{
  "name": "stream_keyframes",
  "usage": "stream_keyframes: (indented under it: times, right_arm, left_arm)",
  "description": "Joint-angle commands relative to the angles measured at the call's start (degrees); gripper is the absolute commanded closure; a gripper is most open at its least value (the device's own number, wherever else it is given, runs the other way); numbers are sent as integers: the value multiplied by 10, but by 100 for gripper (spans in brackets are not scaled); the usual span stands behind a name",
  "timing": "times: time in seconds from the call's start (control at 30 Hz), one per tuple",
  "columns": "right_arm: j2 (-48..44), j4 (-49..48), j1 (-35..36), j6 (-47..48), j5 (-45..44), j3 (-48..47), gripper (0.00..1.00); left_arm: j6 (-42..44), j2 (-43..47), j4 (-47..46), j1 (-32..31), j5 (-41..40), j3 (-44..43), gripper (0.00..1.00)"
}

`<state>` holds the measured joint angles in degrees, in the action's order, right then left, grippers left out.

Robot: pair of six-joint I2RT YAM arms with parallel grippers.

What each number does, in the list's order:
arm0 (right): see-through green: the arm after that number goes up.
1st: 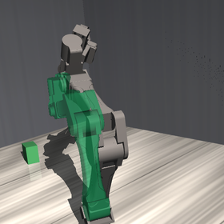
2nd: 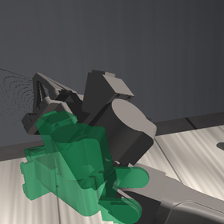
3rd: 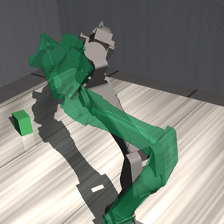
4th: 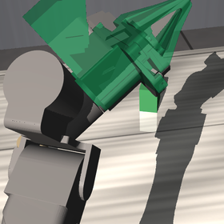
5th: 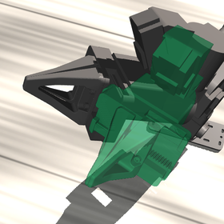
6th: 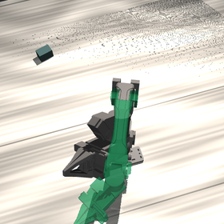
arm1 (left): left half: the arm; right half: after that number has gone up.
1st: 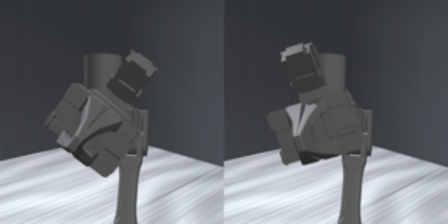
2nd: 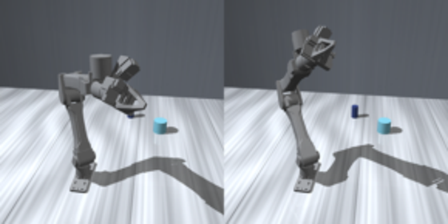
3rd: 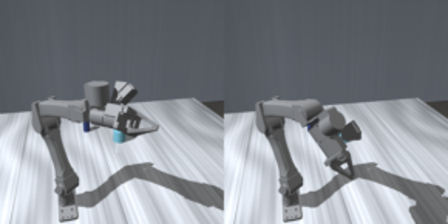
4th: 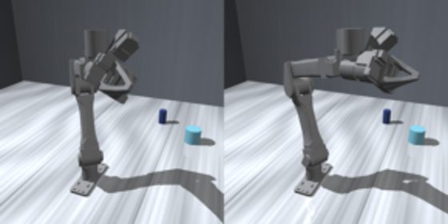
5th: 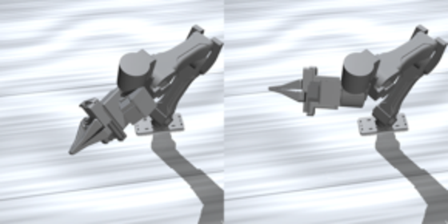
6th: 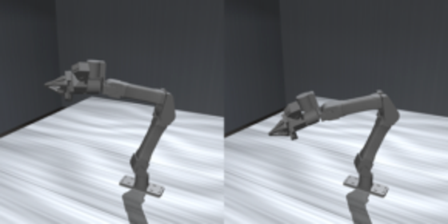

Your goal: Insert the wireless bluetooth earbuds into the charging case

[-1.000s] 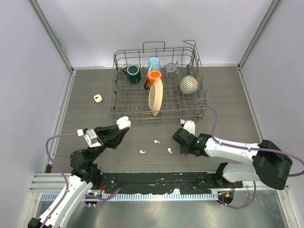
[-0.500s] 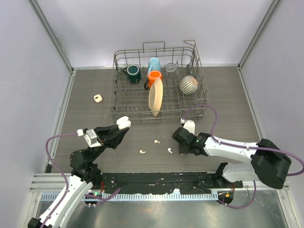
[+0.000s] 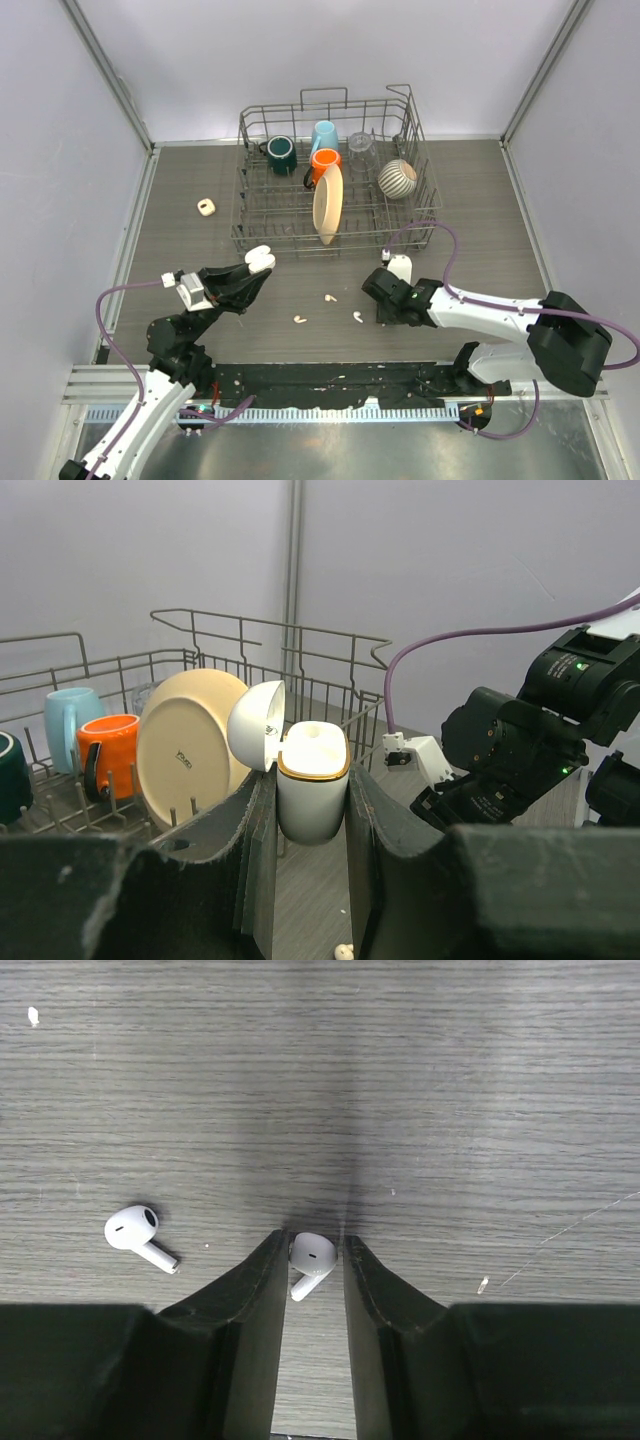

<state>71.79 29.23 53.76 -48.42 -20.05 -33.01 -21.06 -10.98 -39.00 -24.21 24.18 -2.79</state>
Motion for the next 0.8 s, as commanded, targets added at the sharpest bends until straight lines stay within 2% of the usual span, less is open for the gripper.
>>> stream_keyframes:
  times: [0.0, 0.17, 0.2, 0.4, 0.5, 0.57, 0.77]
  right_arm:
    - [12, 12, -1, -18, -6, -20, 69]
    - [14, 11, -1, -18, -10, -24, 80]
    - [12, 10, -1, -12, -11, -27, 86]
    - [-63, -20, -1, 45, -39, -51, 99]
    - [-134, -65, -1, 111, -61, -78, 99]
    - [-178, -101, 4, 186, -65, -107, 99]
    - [-178, -231, 65, 397, -103, -207, 99]
  left_arm:
    - [-2, 5, -11, 2, -1, -8, 100]
    - [-3, 5, -12, 2, -1, -8, 100]
    - [-2, 5, -12, 3, -1, -8, 100]
    - [-4, -1, -21, 2, -2, -9, 100]
    - [-6, -10, -28, 3, -1, -12, 100]
    - [-6, -19, -41, 3, 1, -13, 100]
    - [-16, -52, -75, 2, 9, -20, 100]
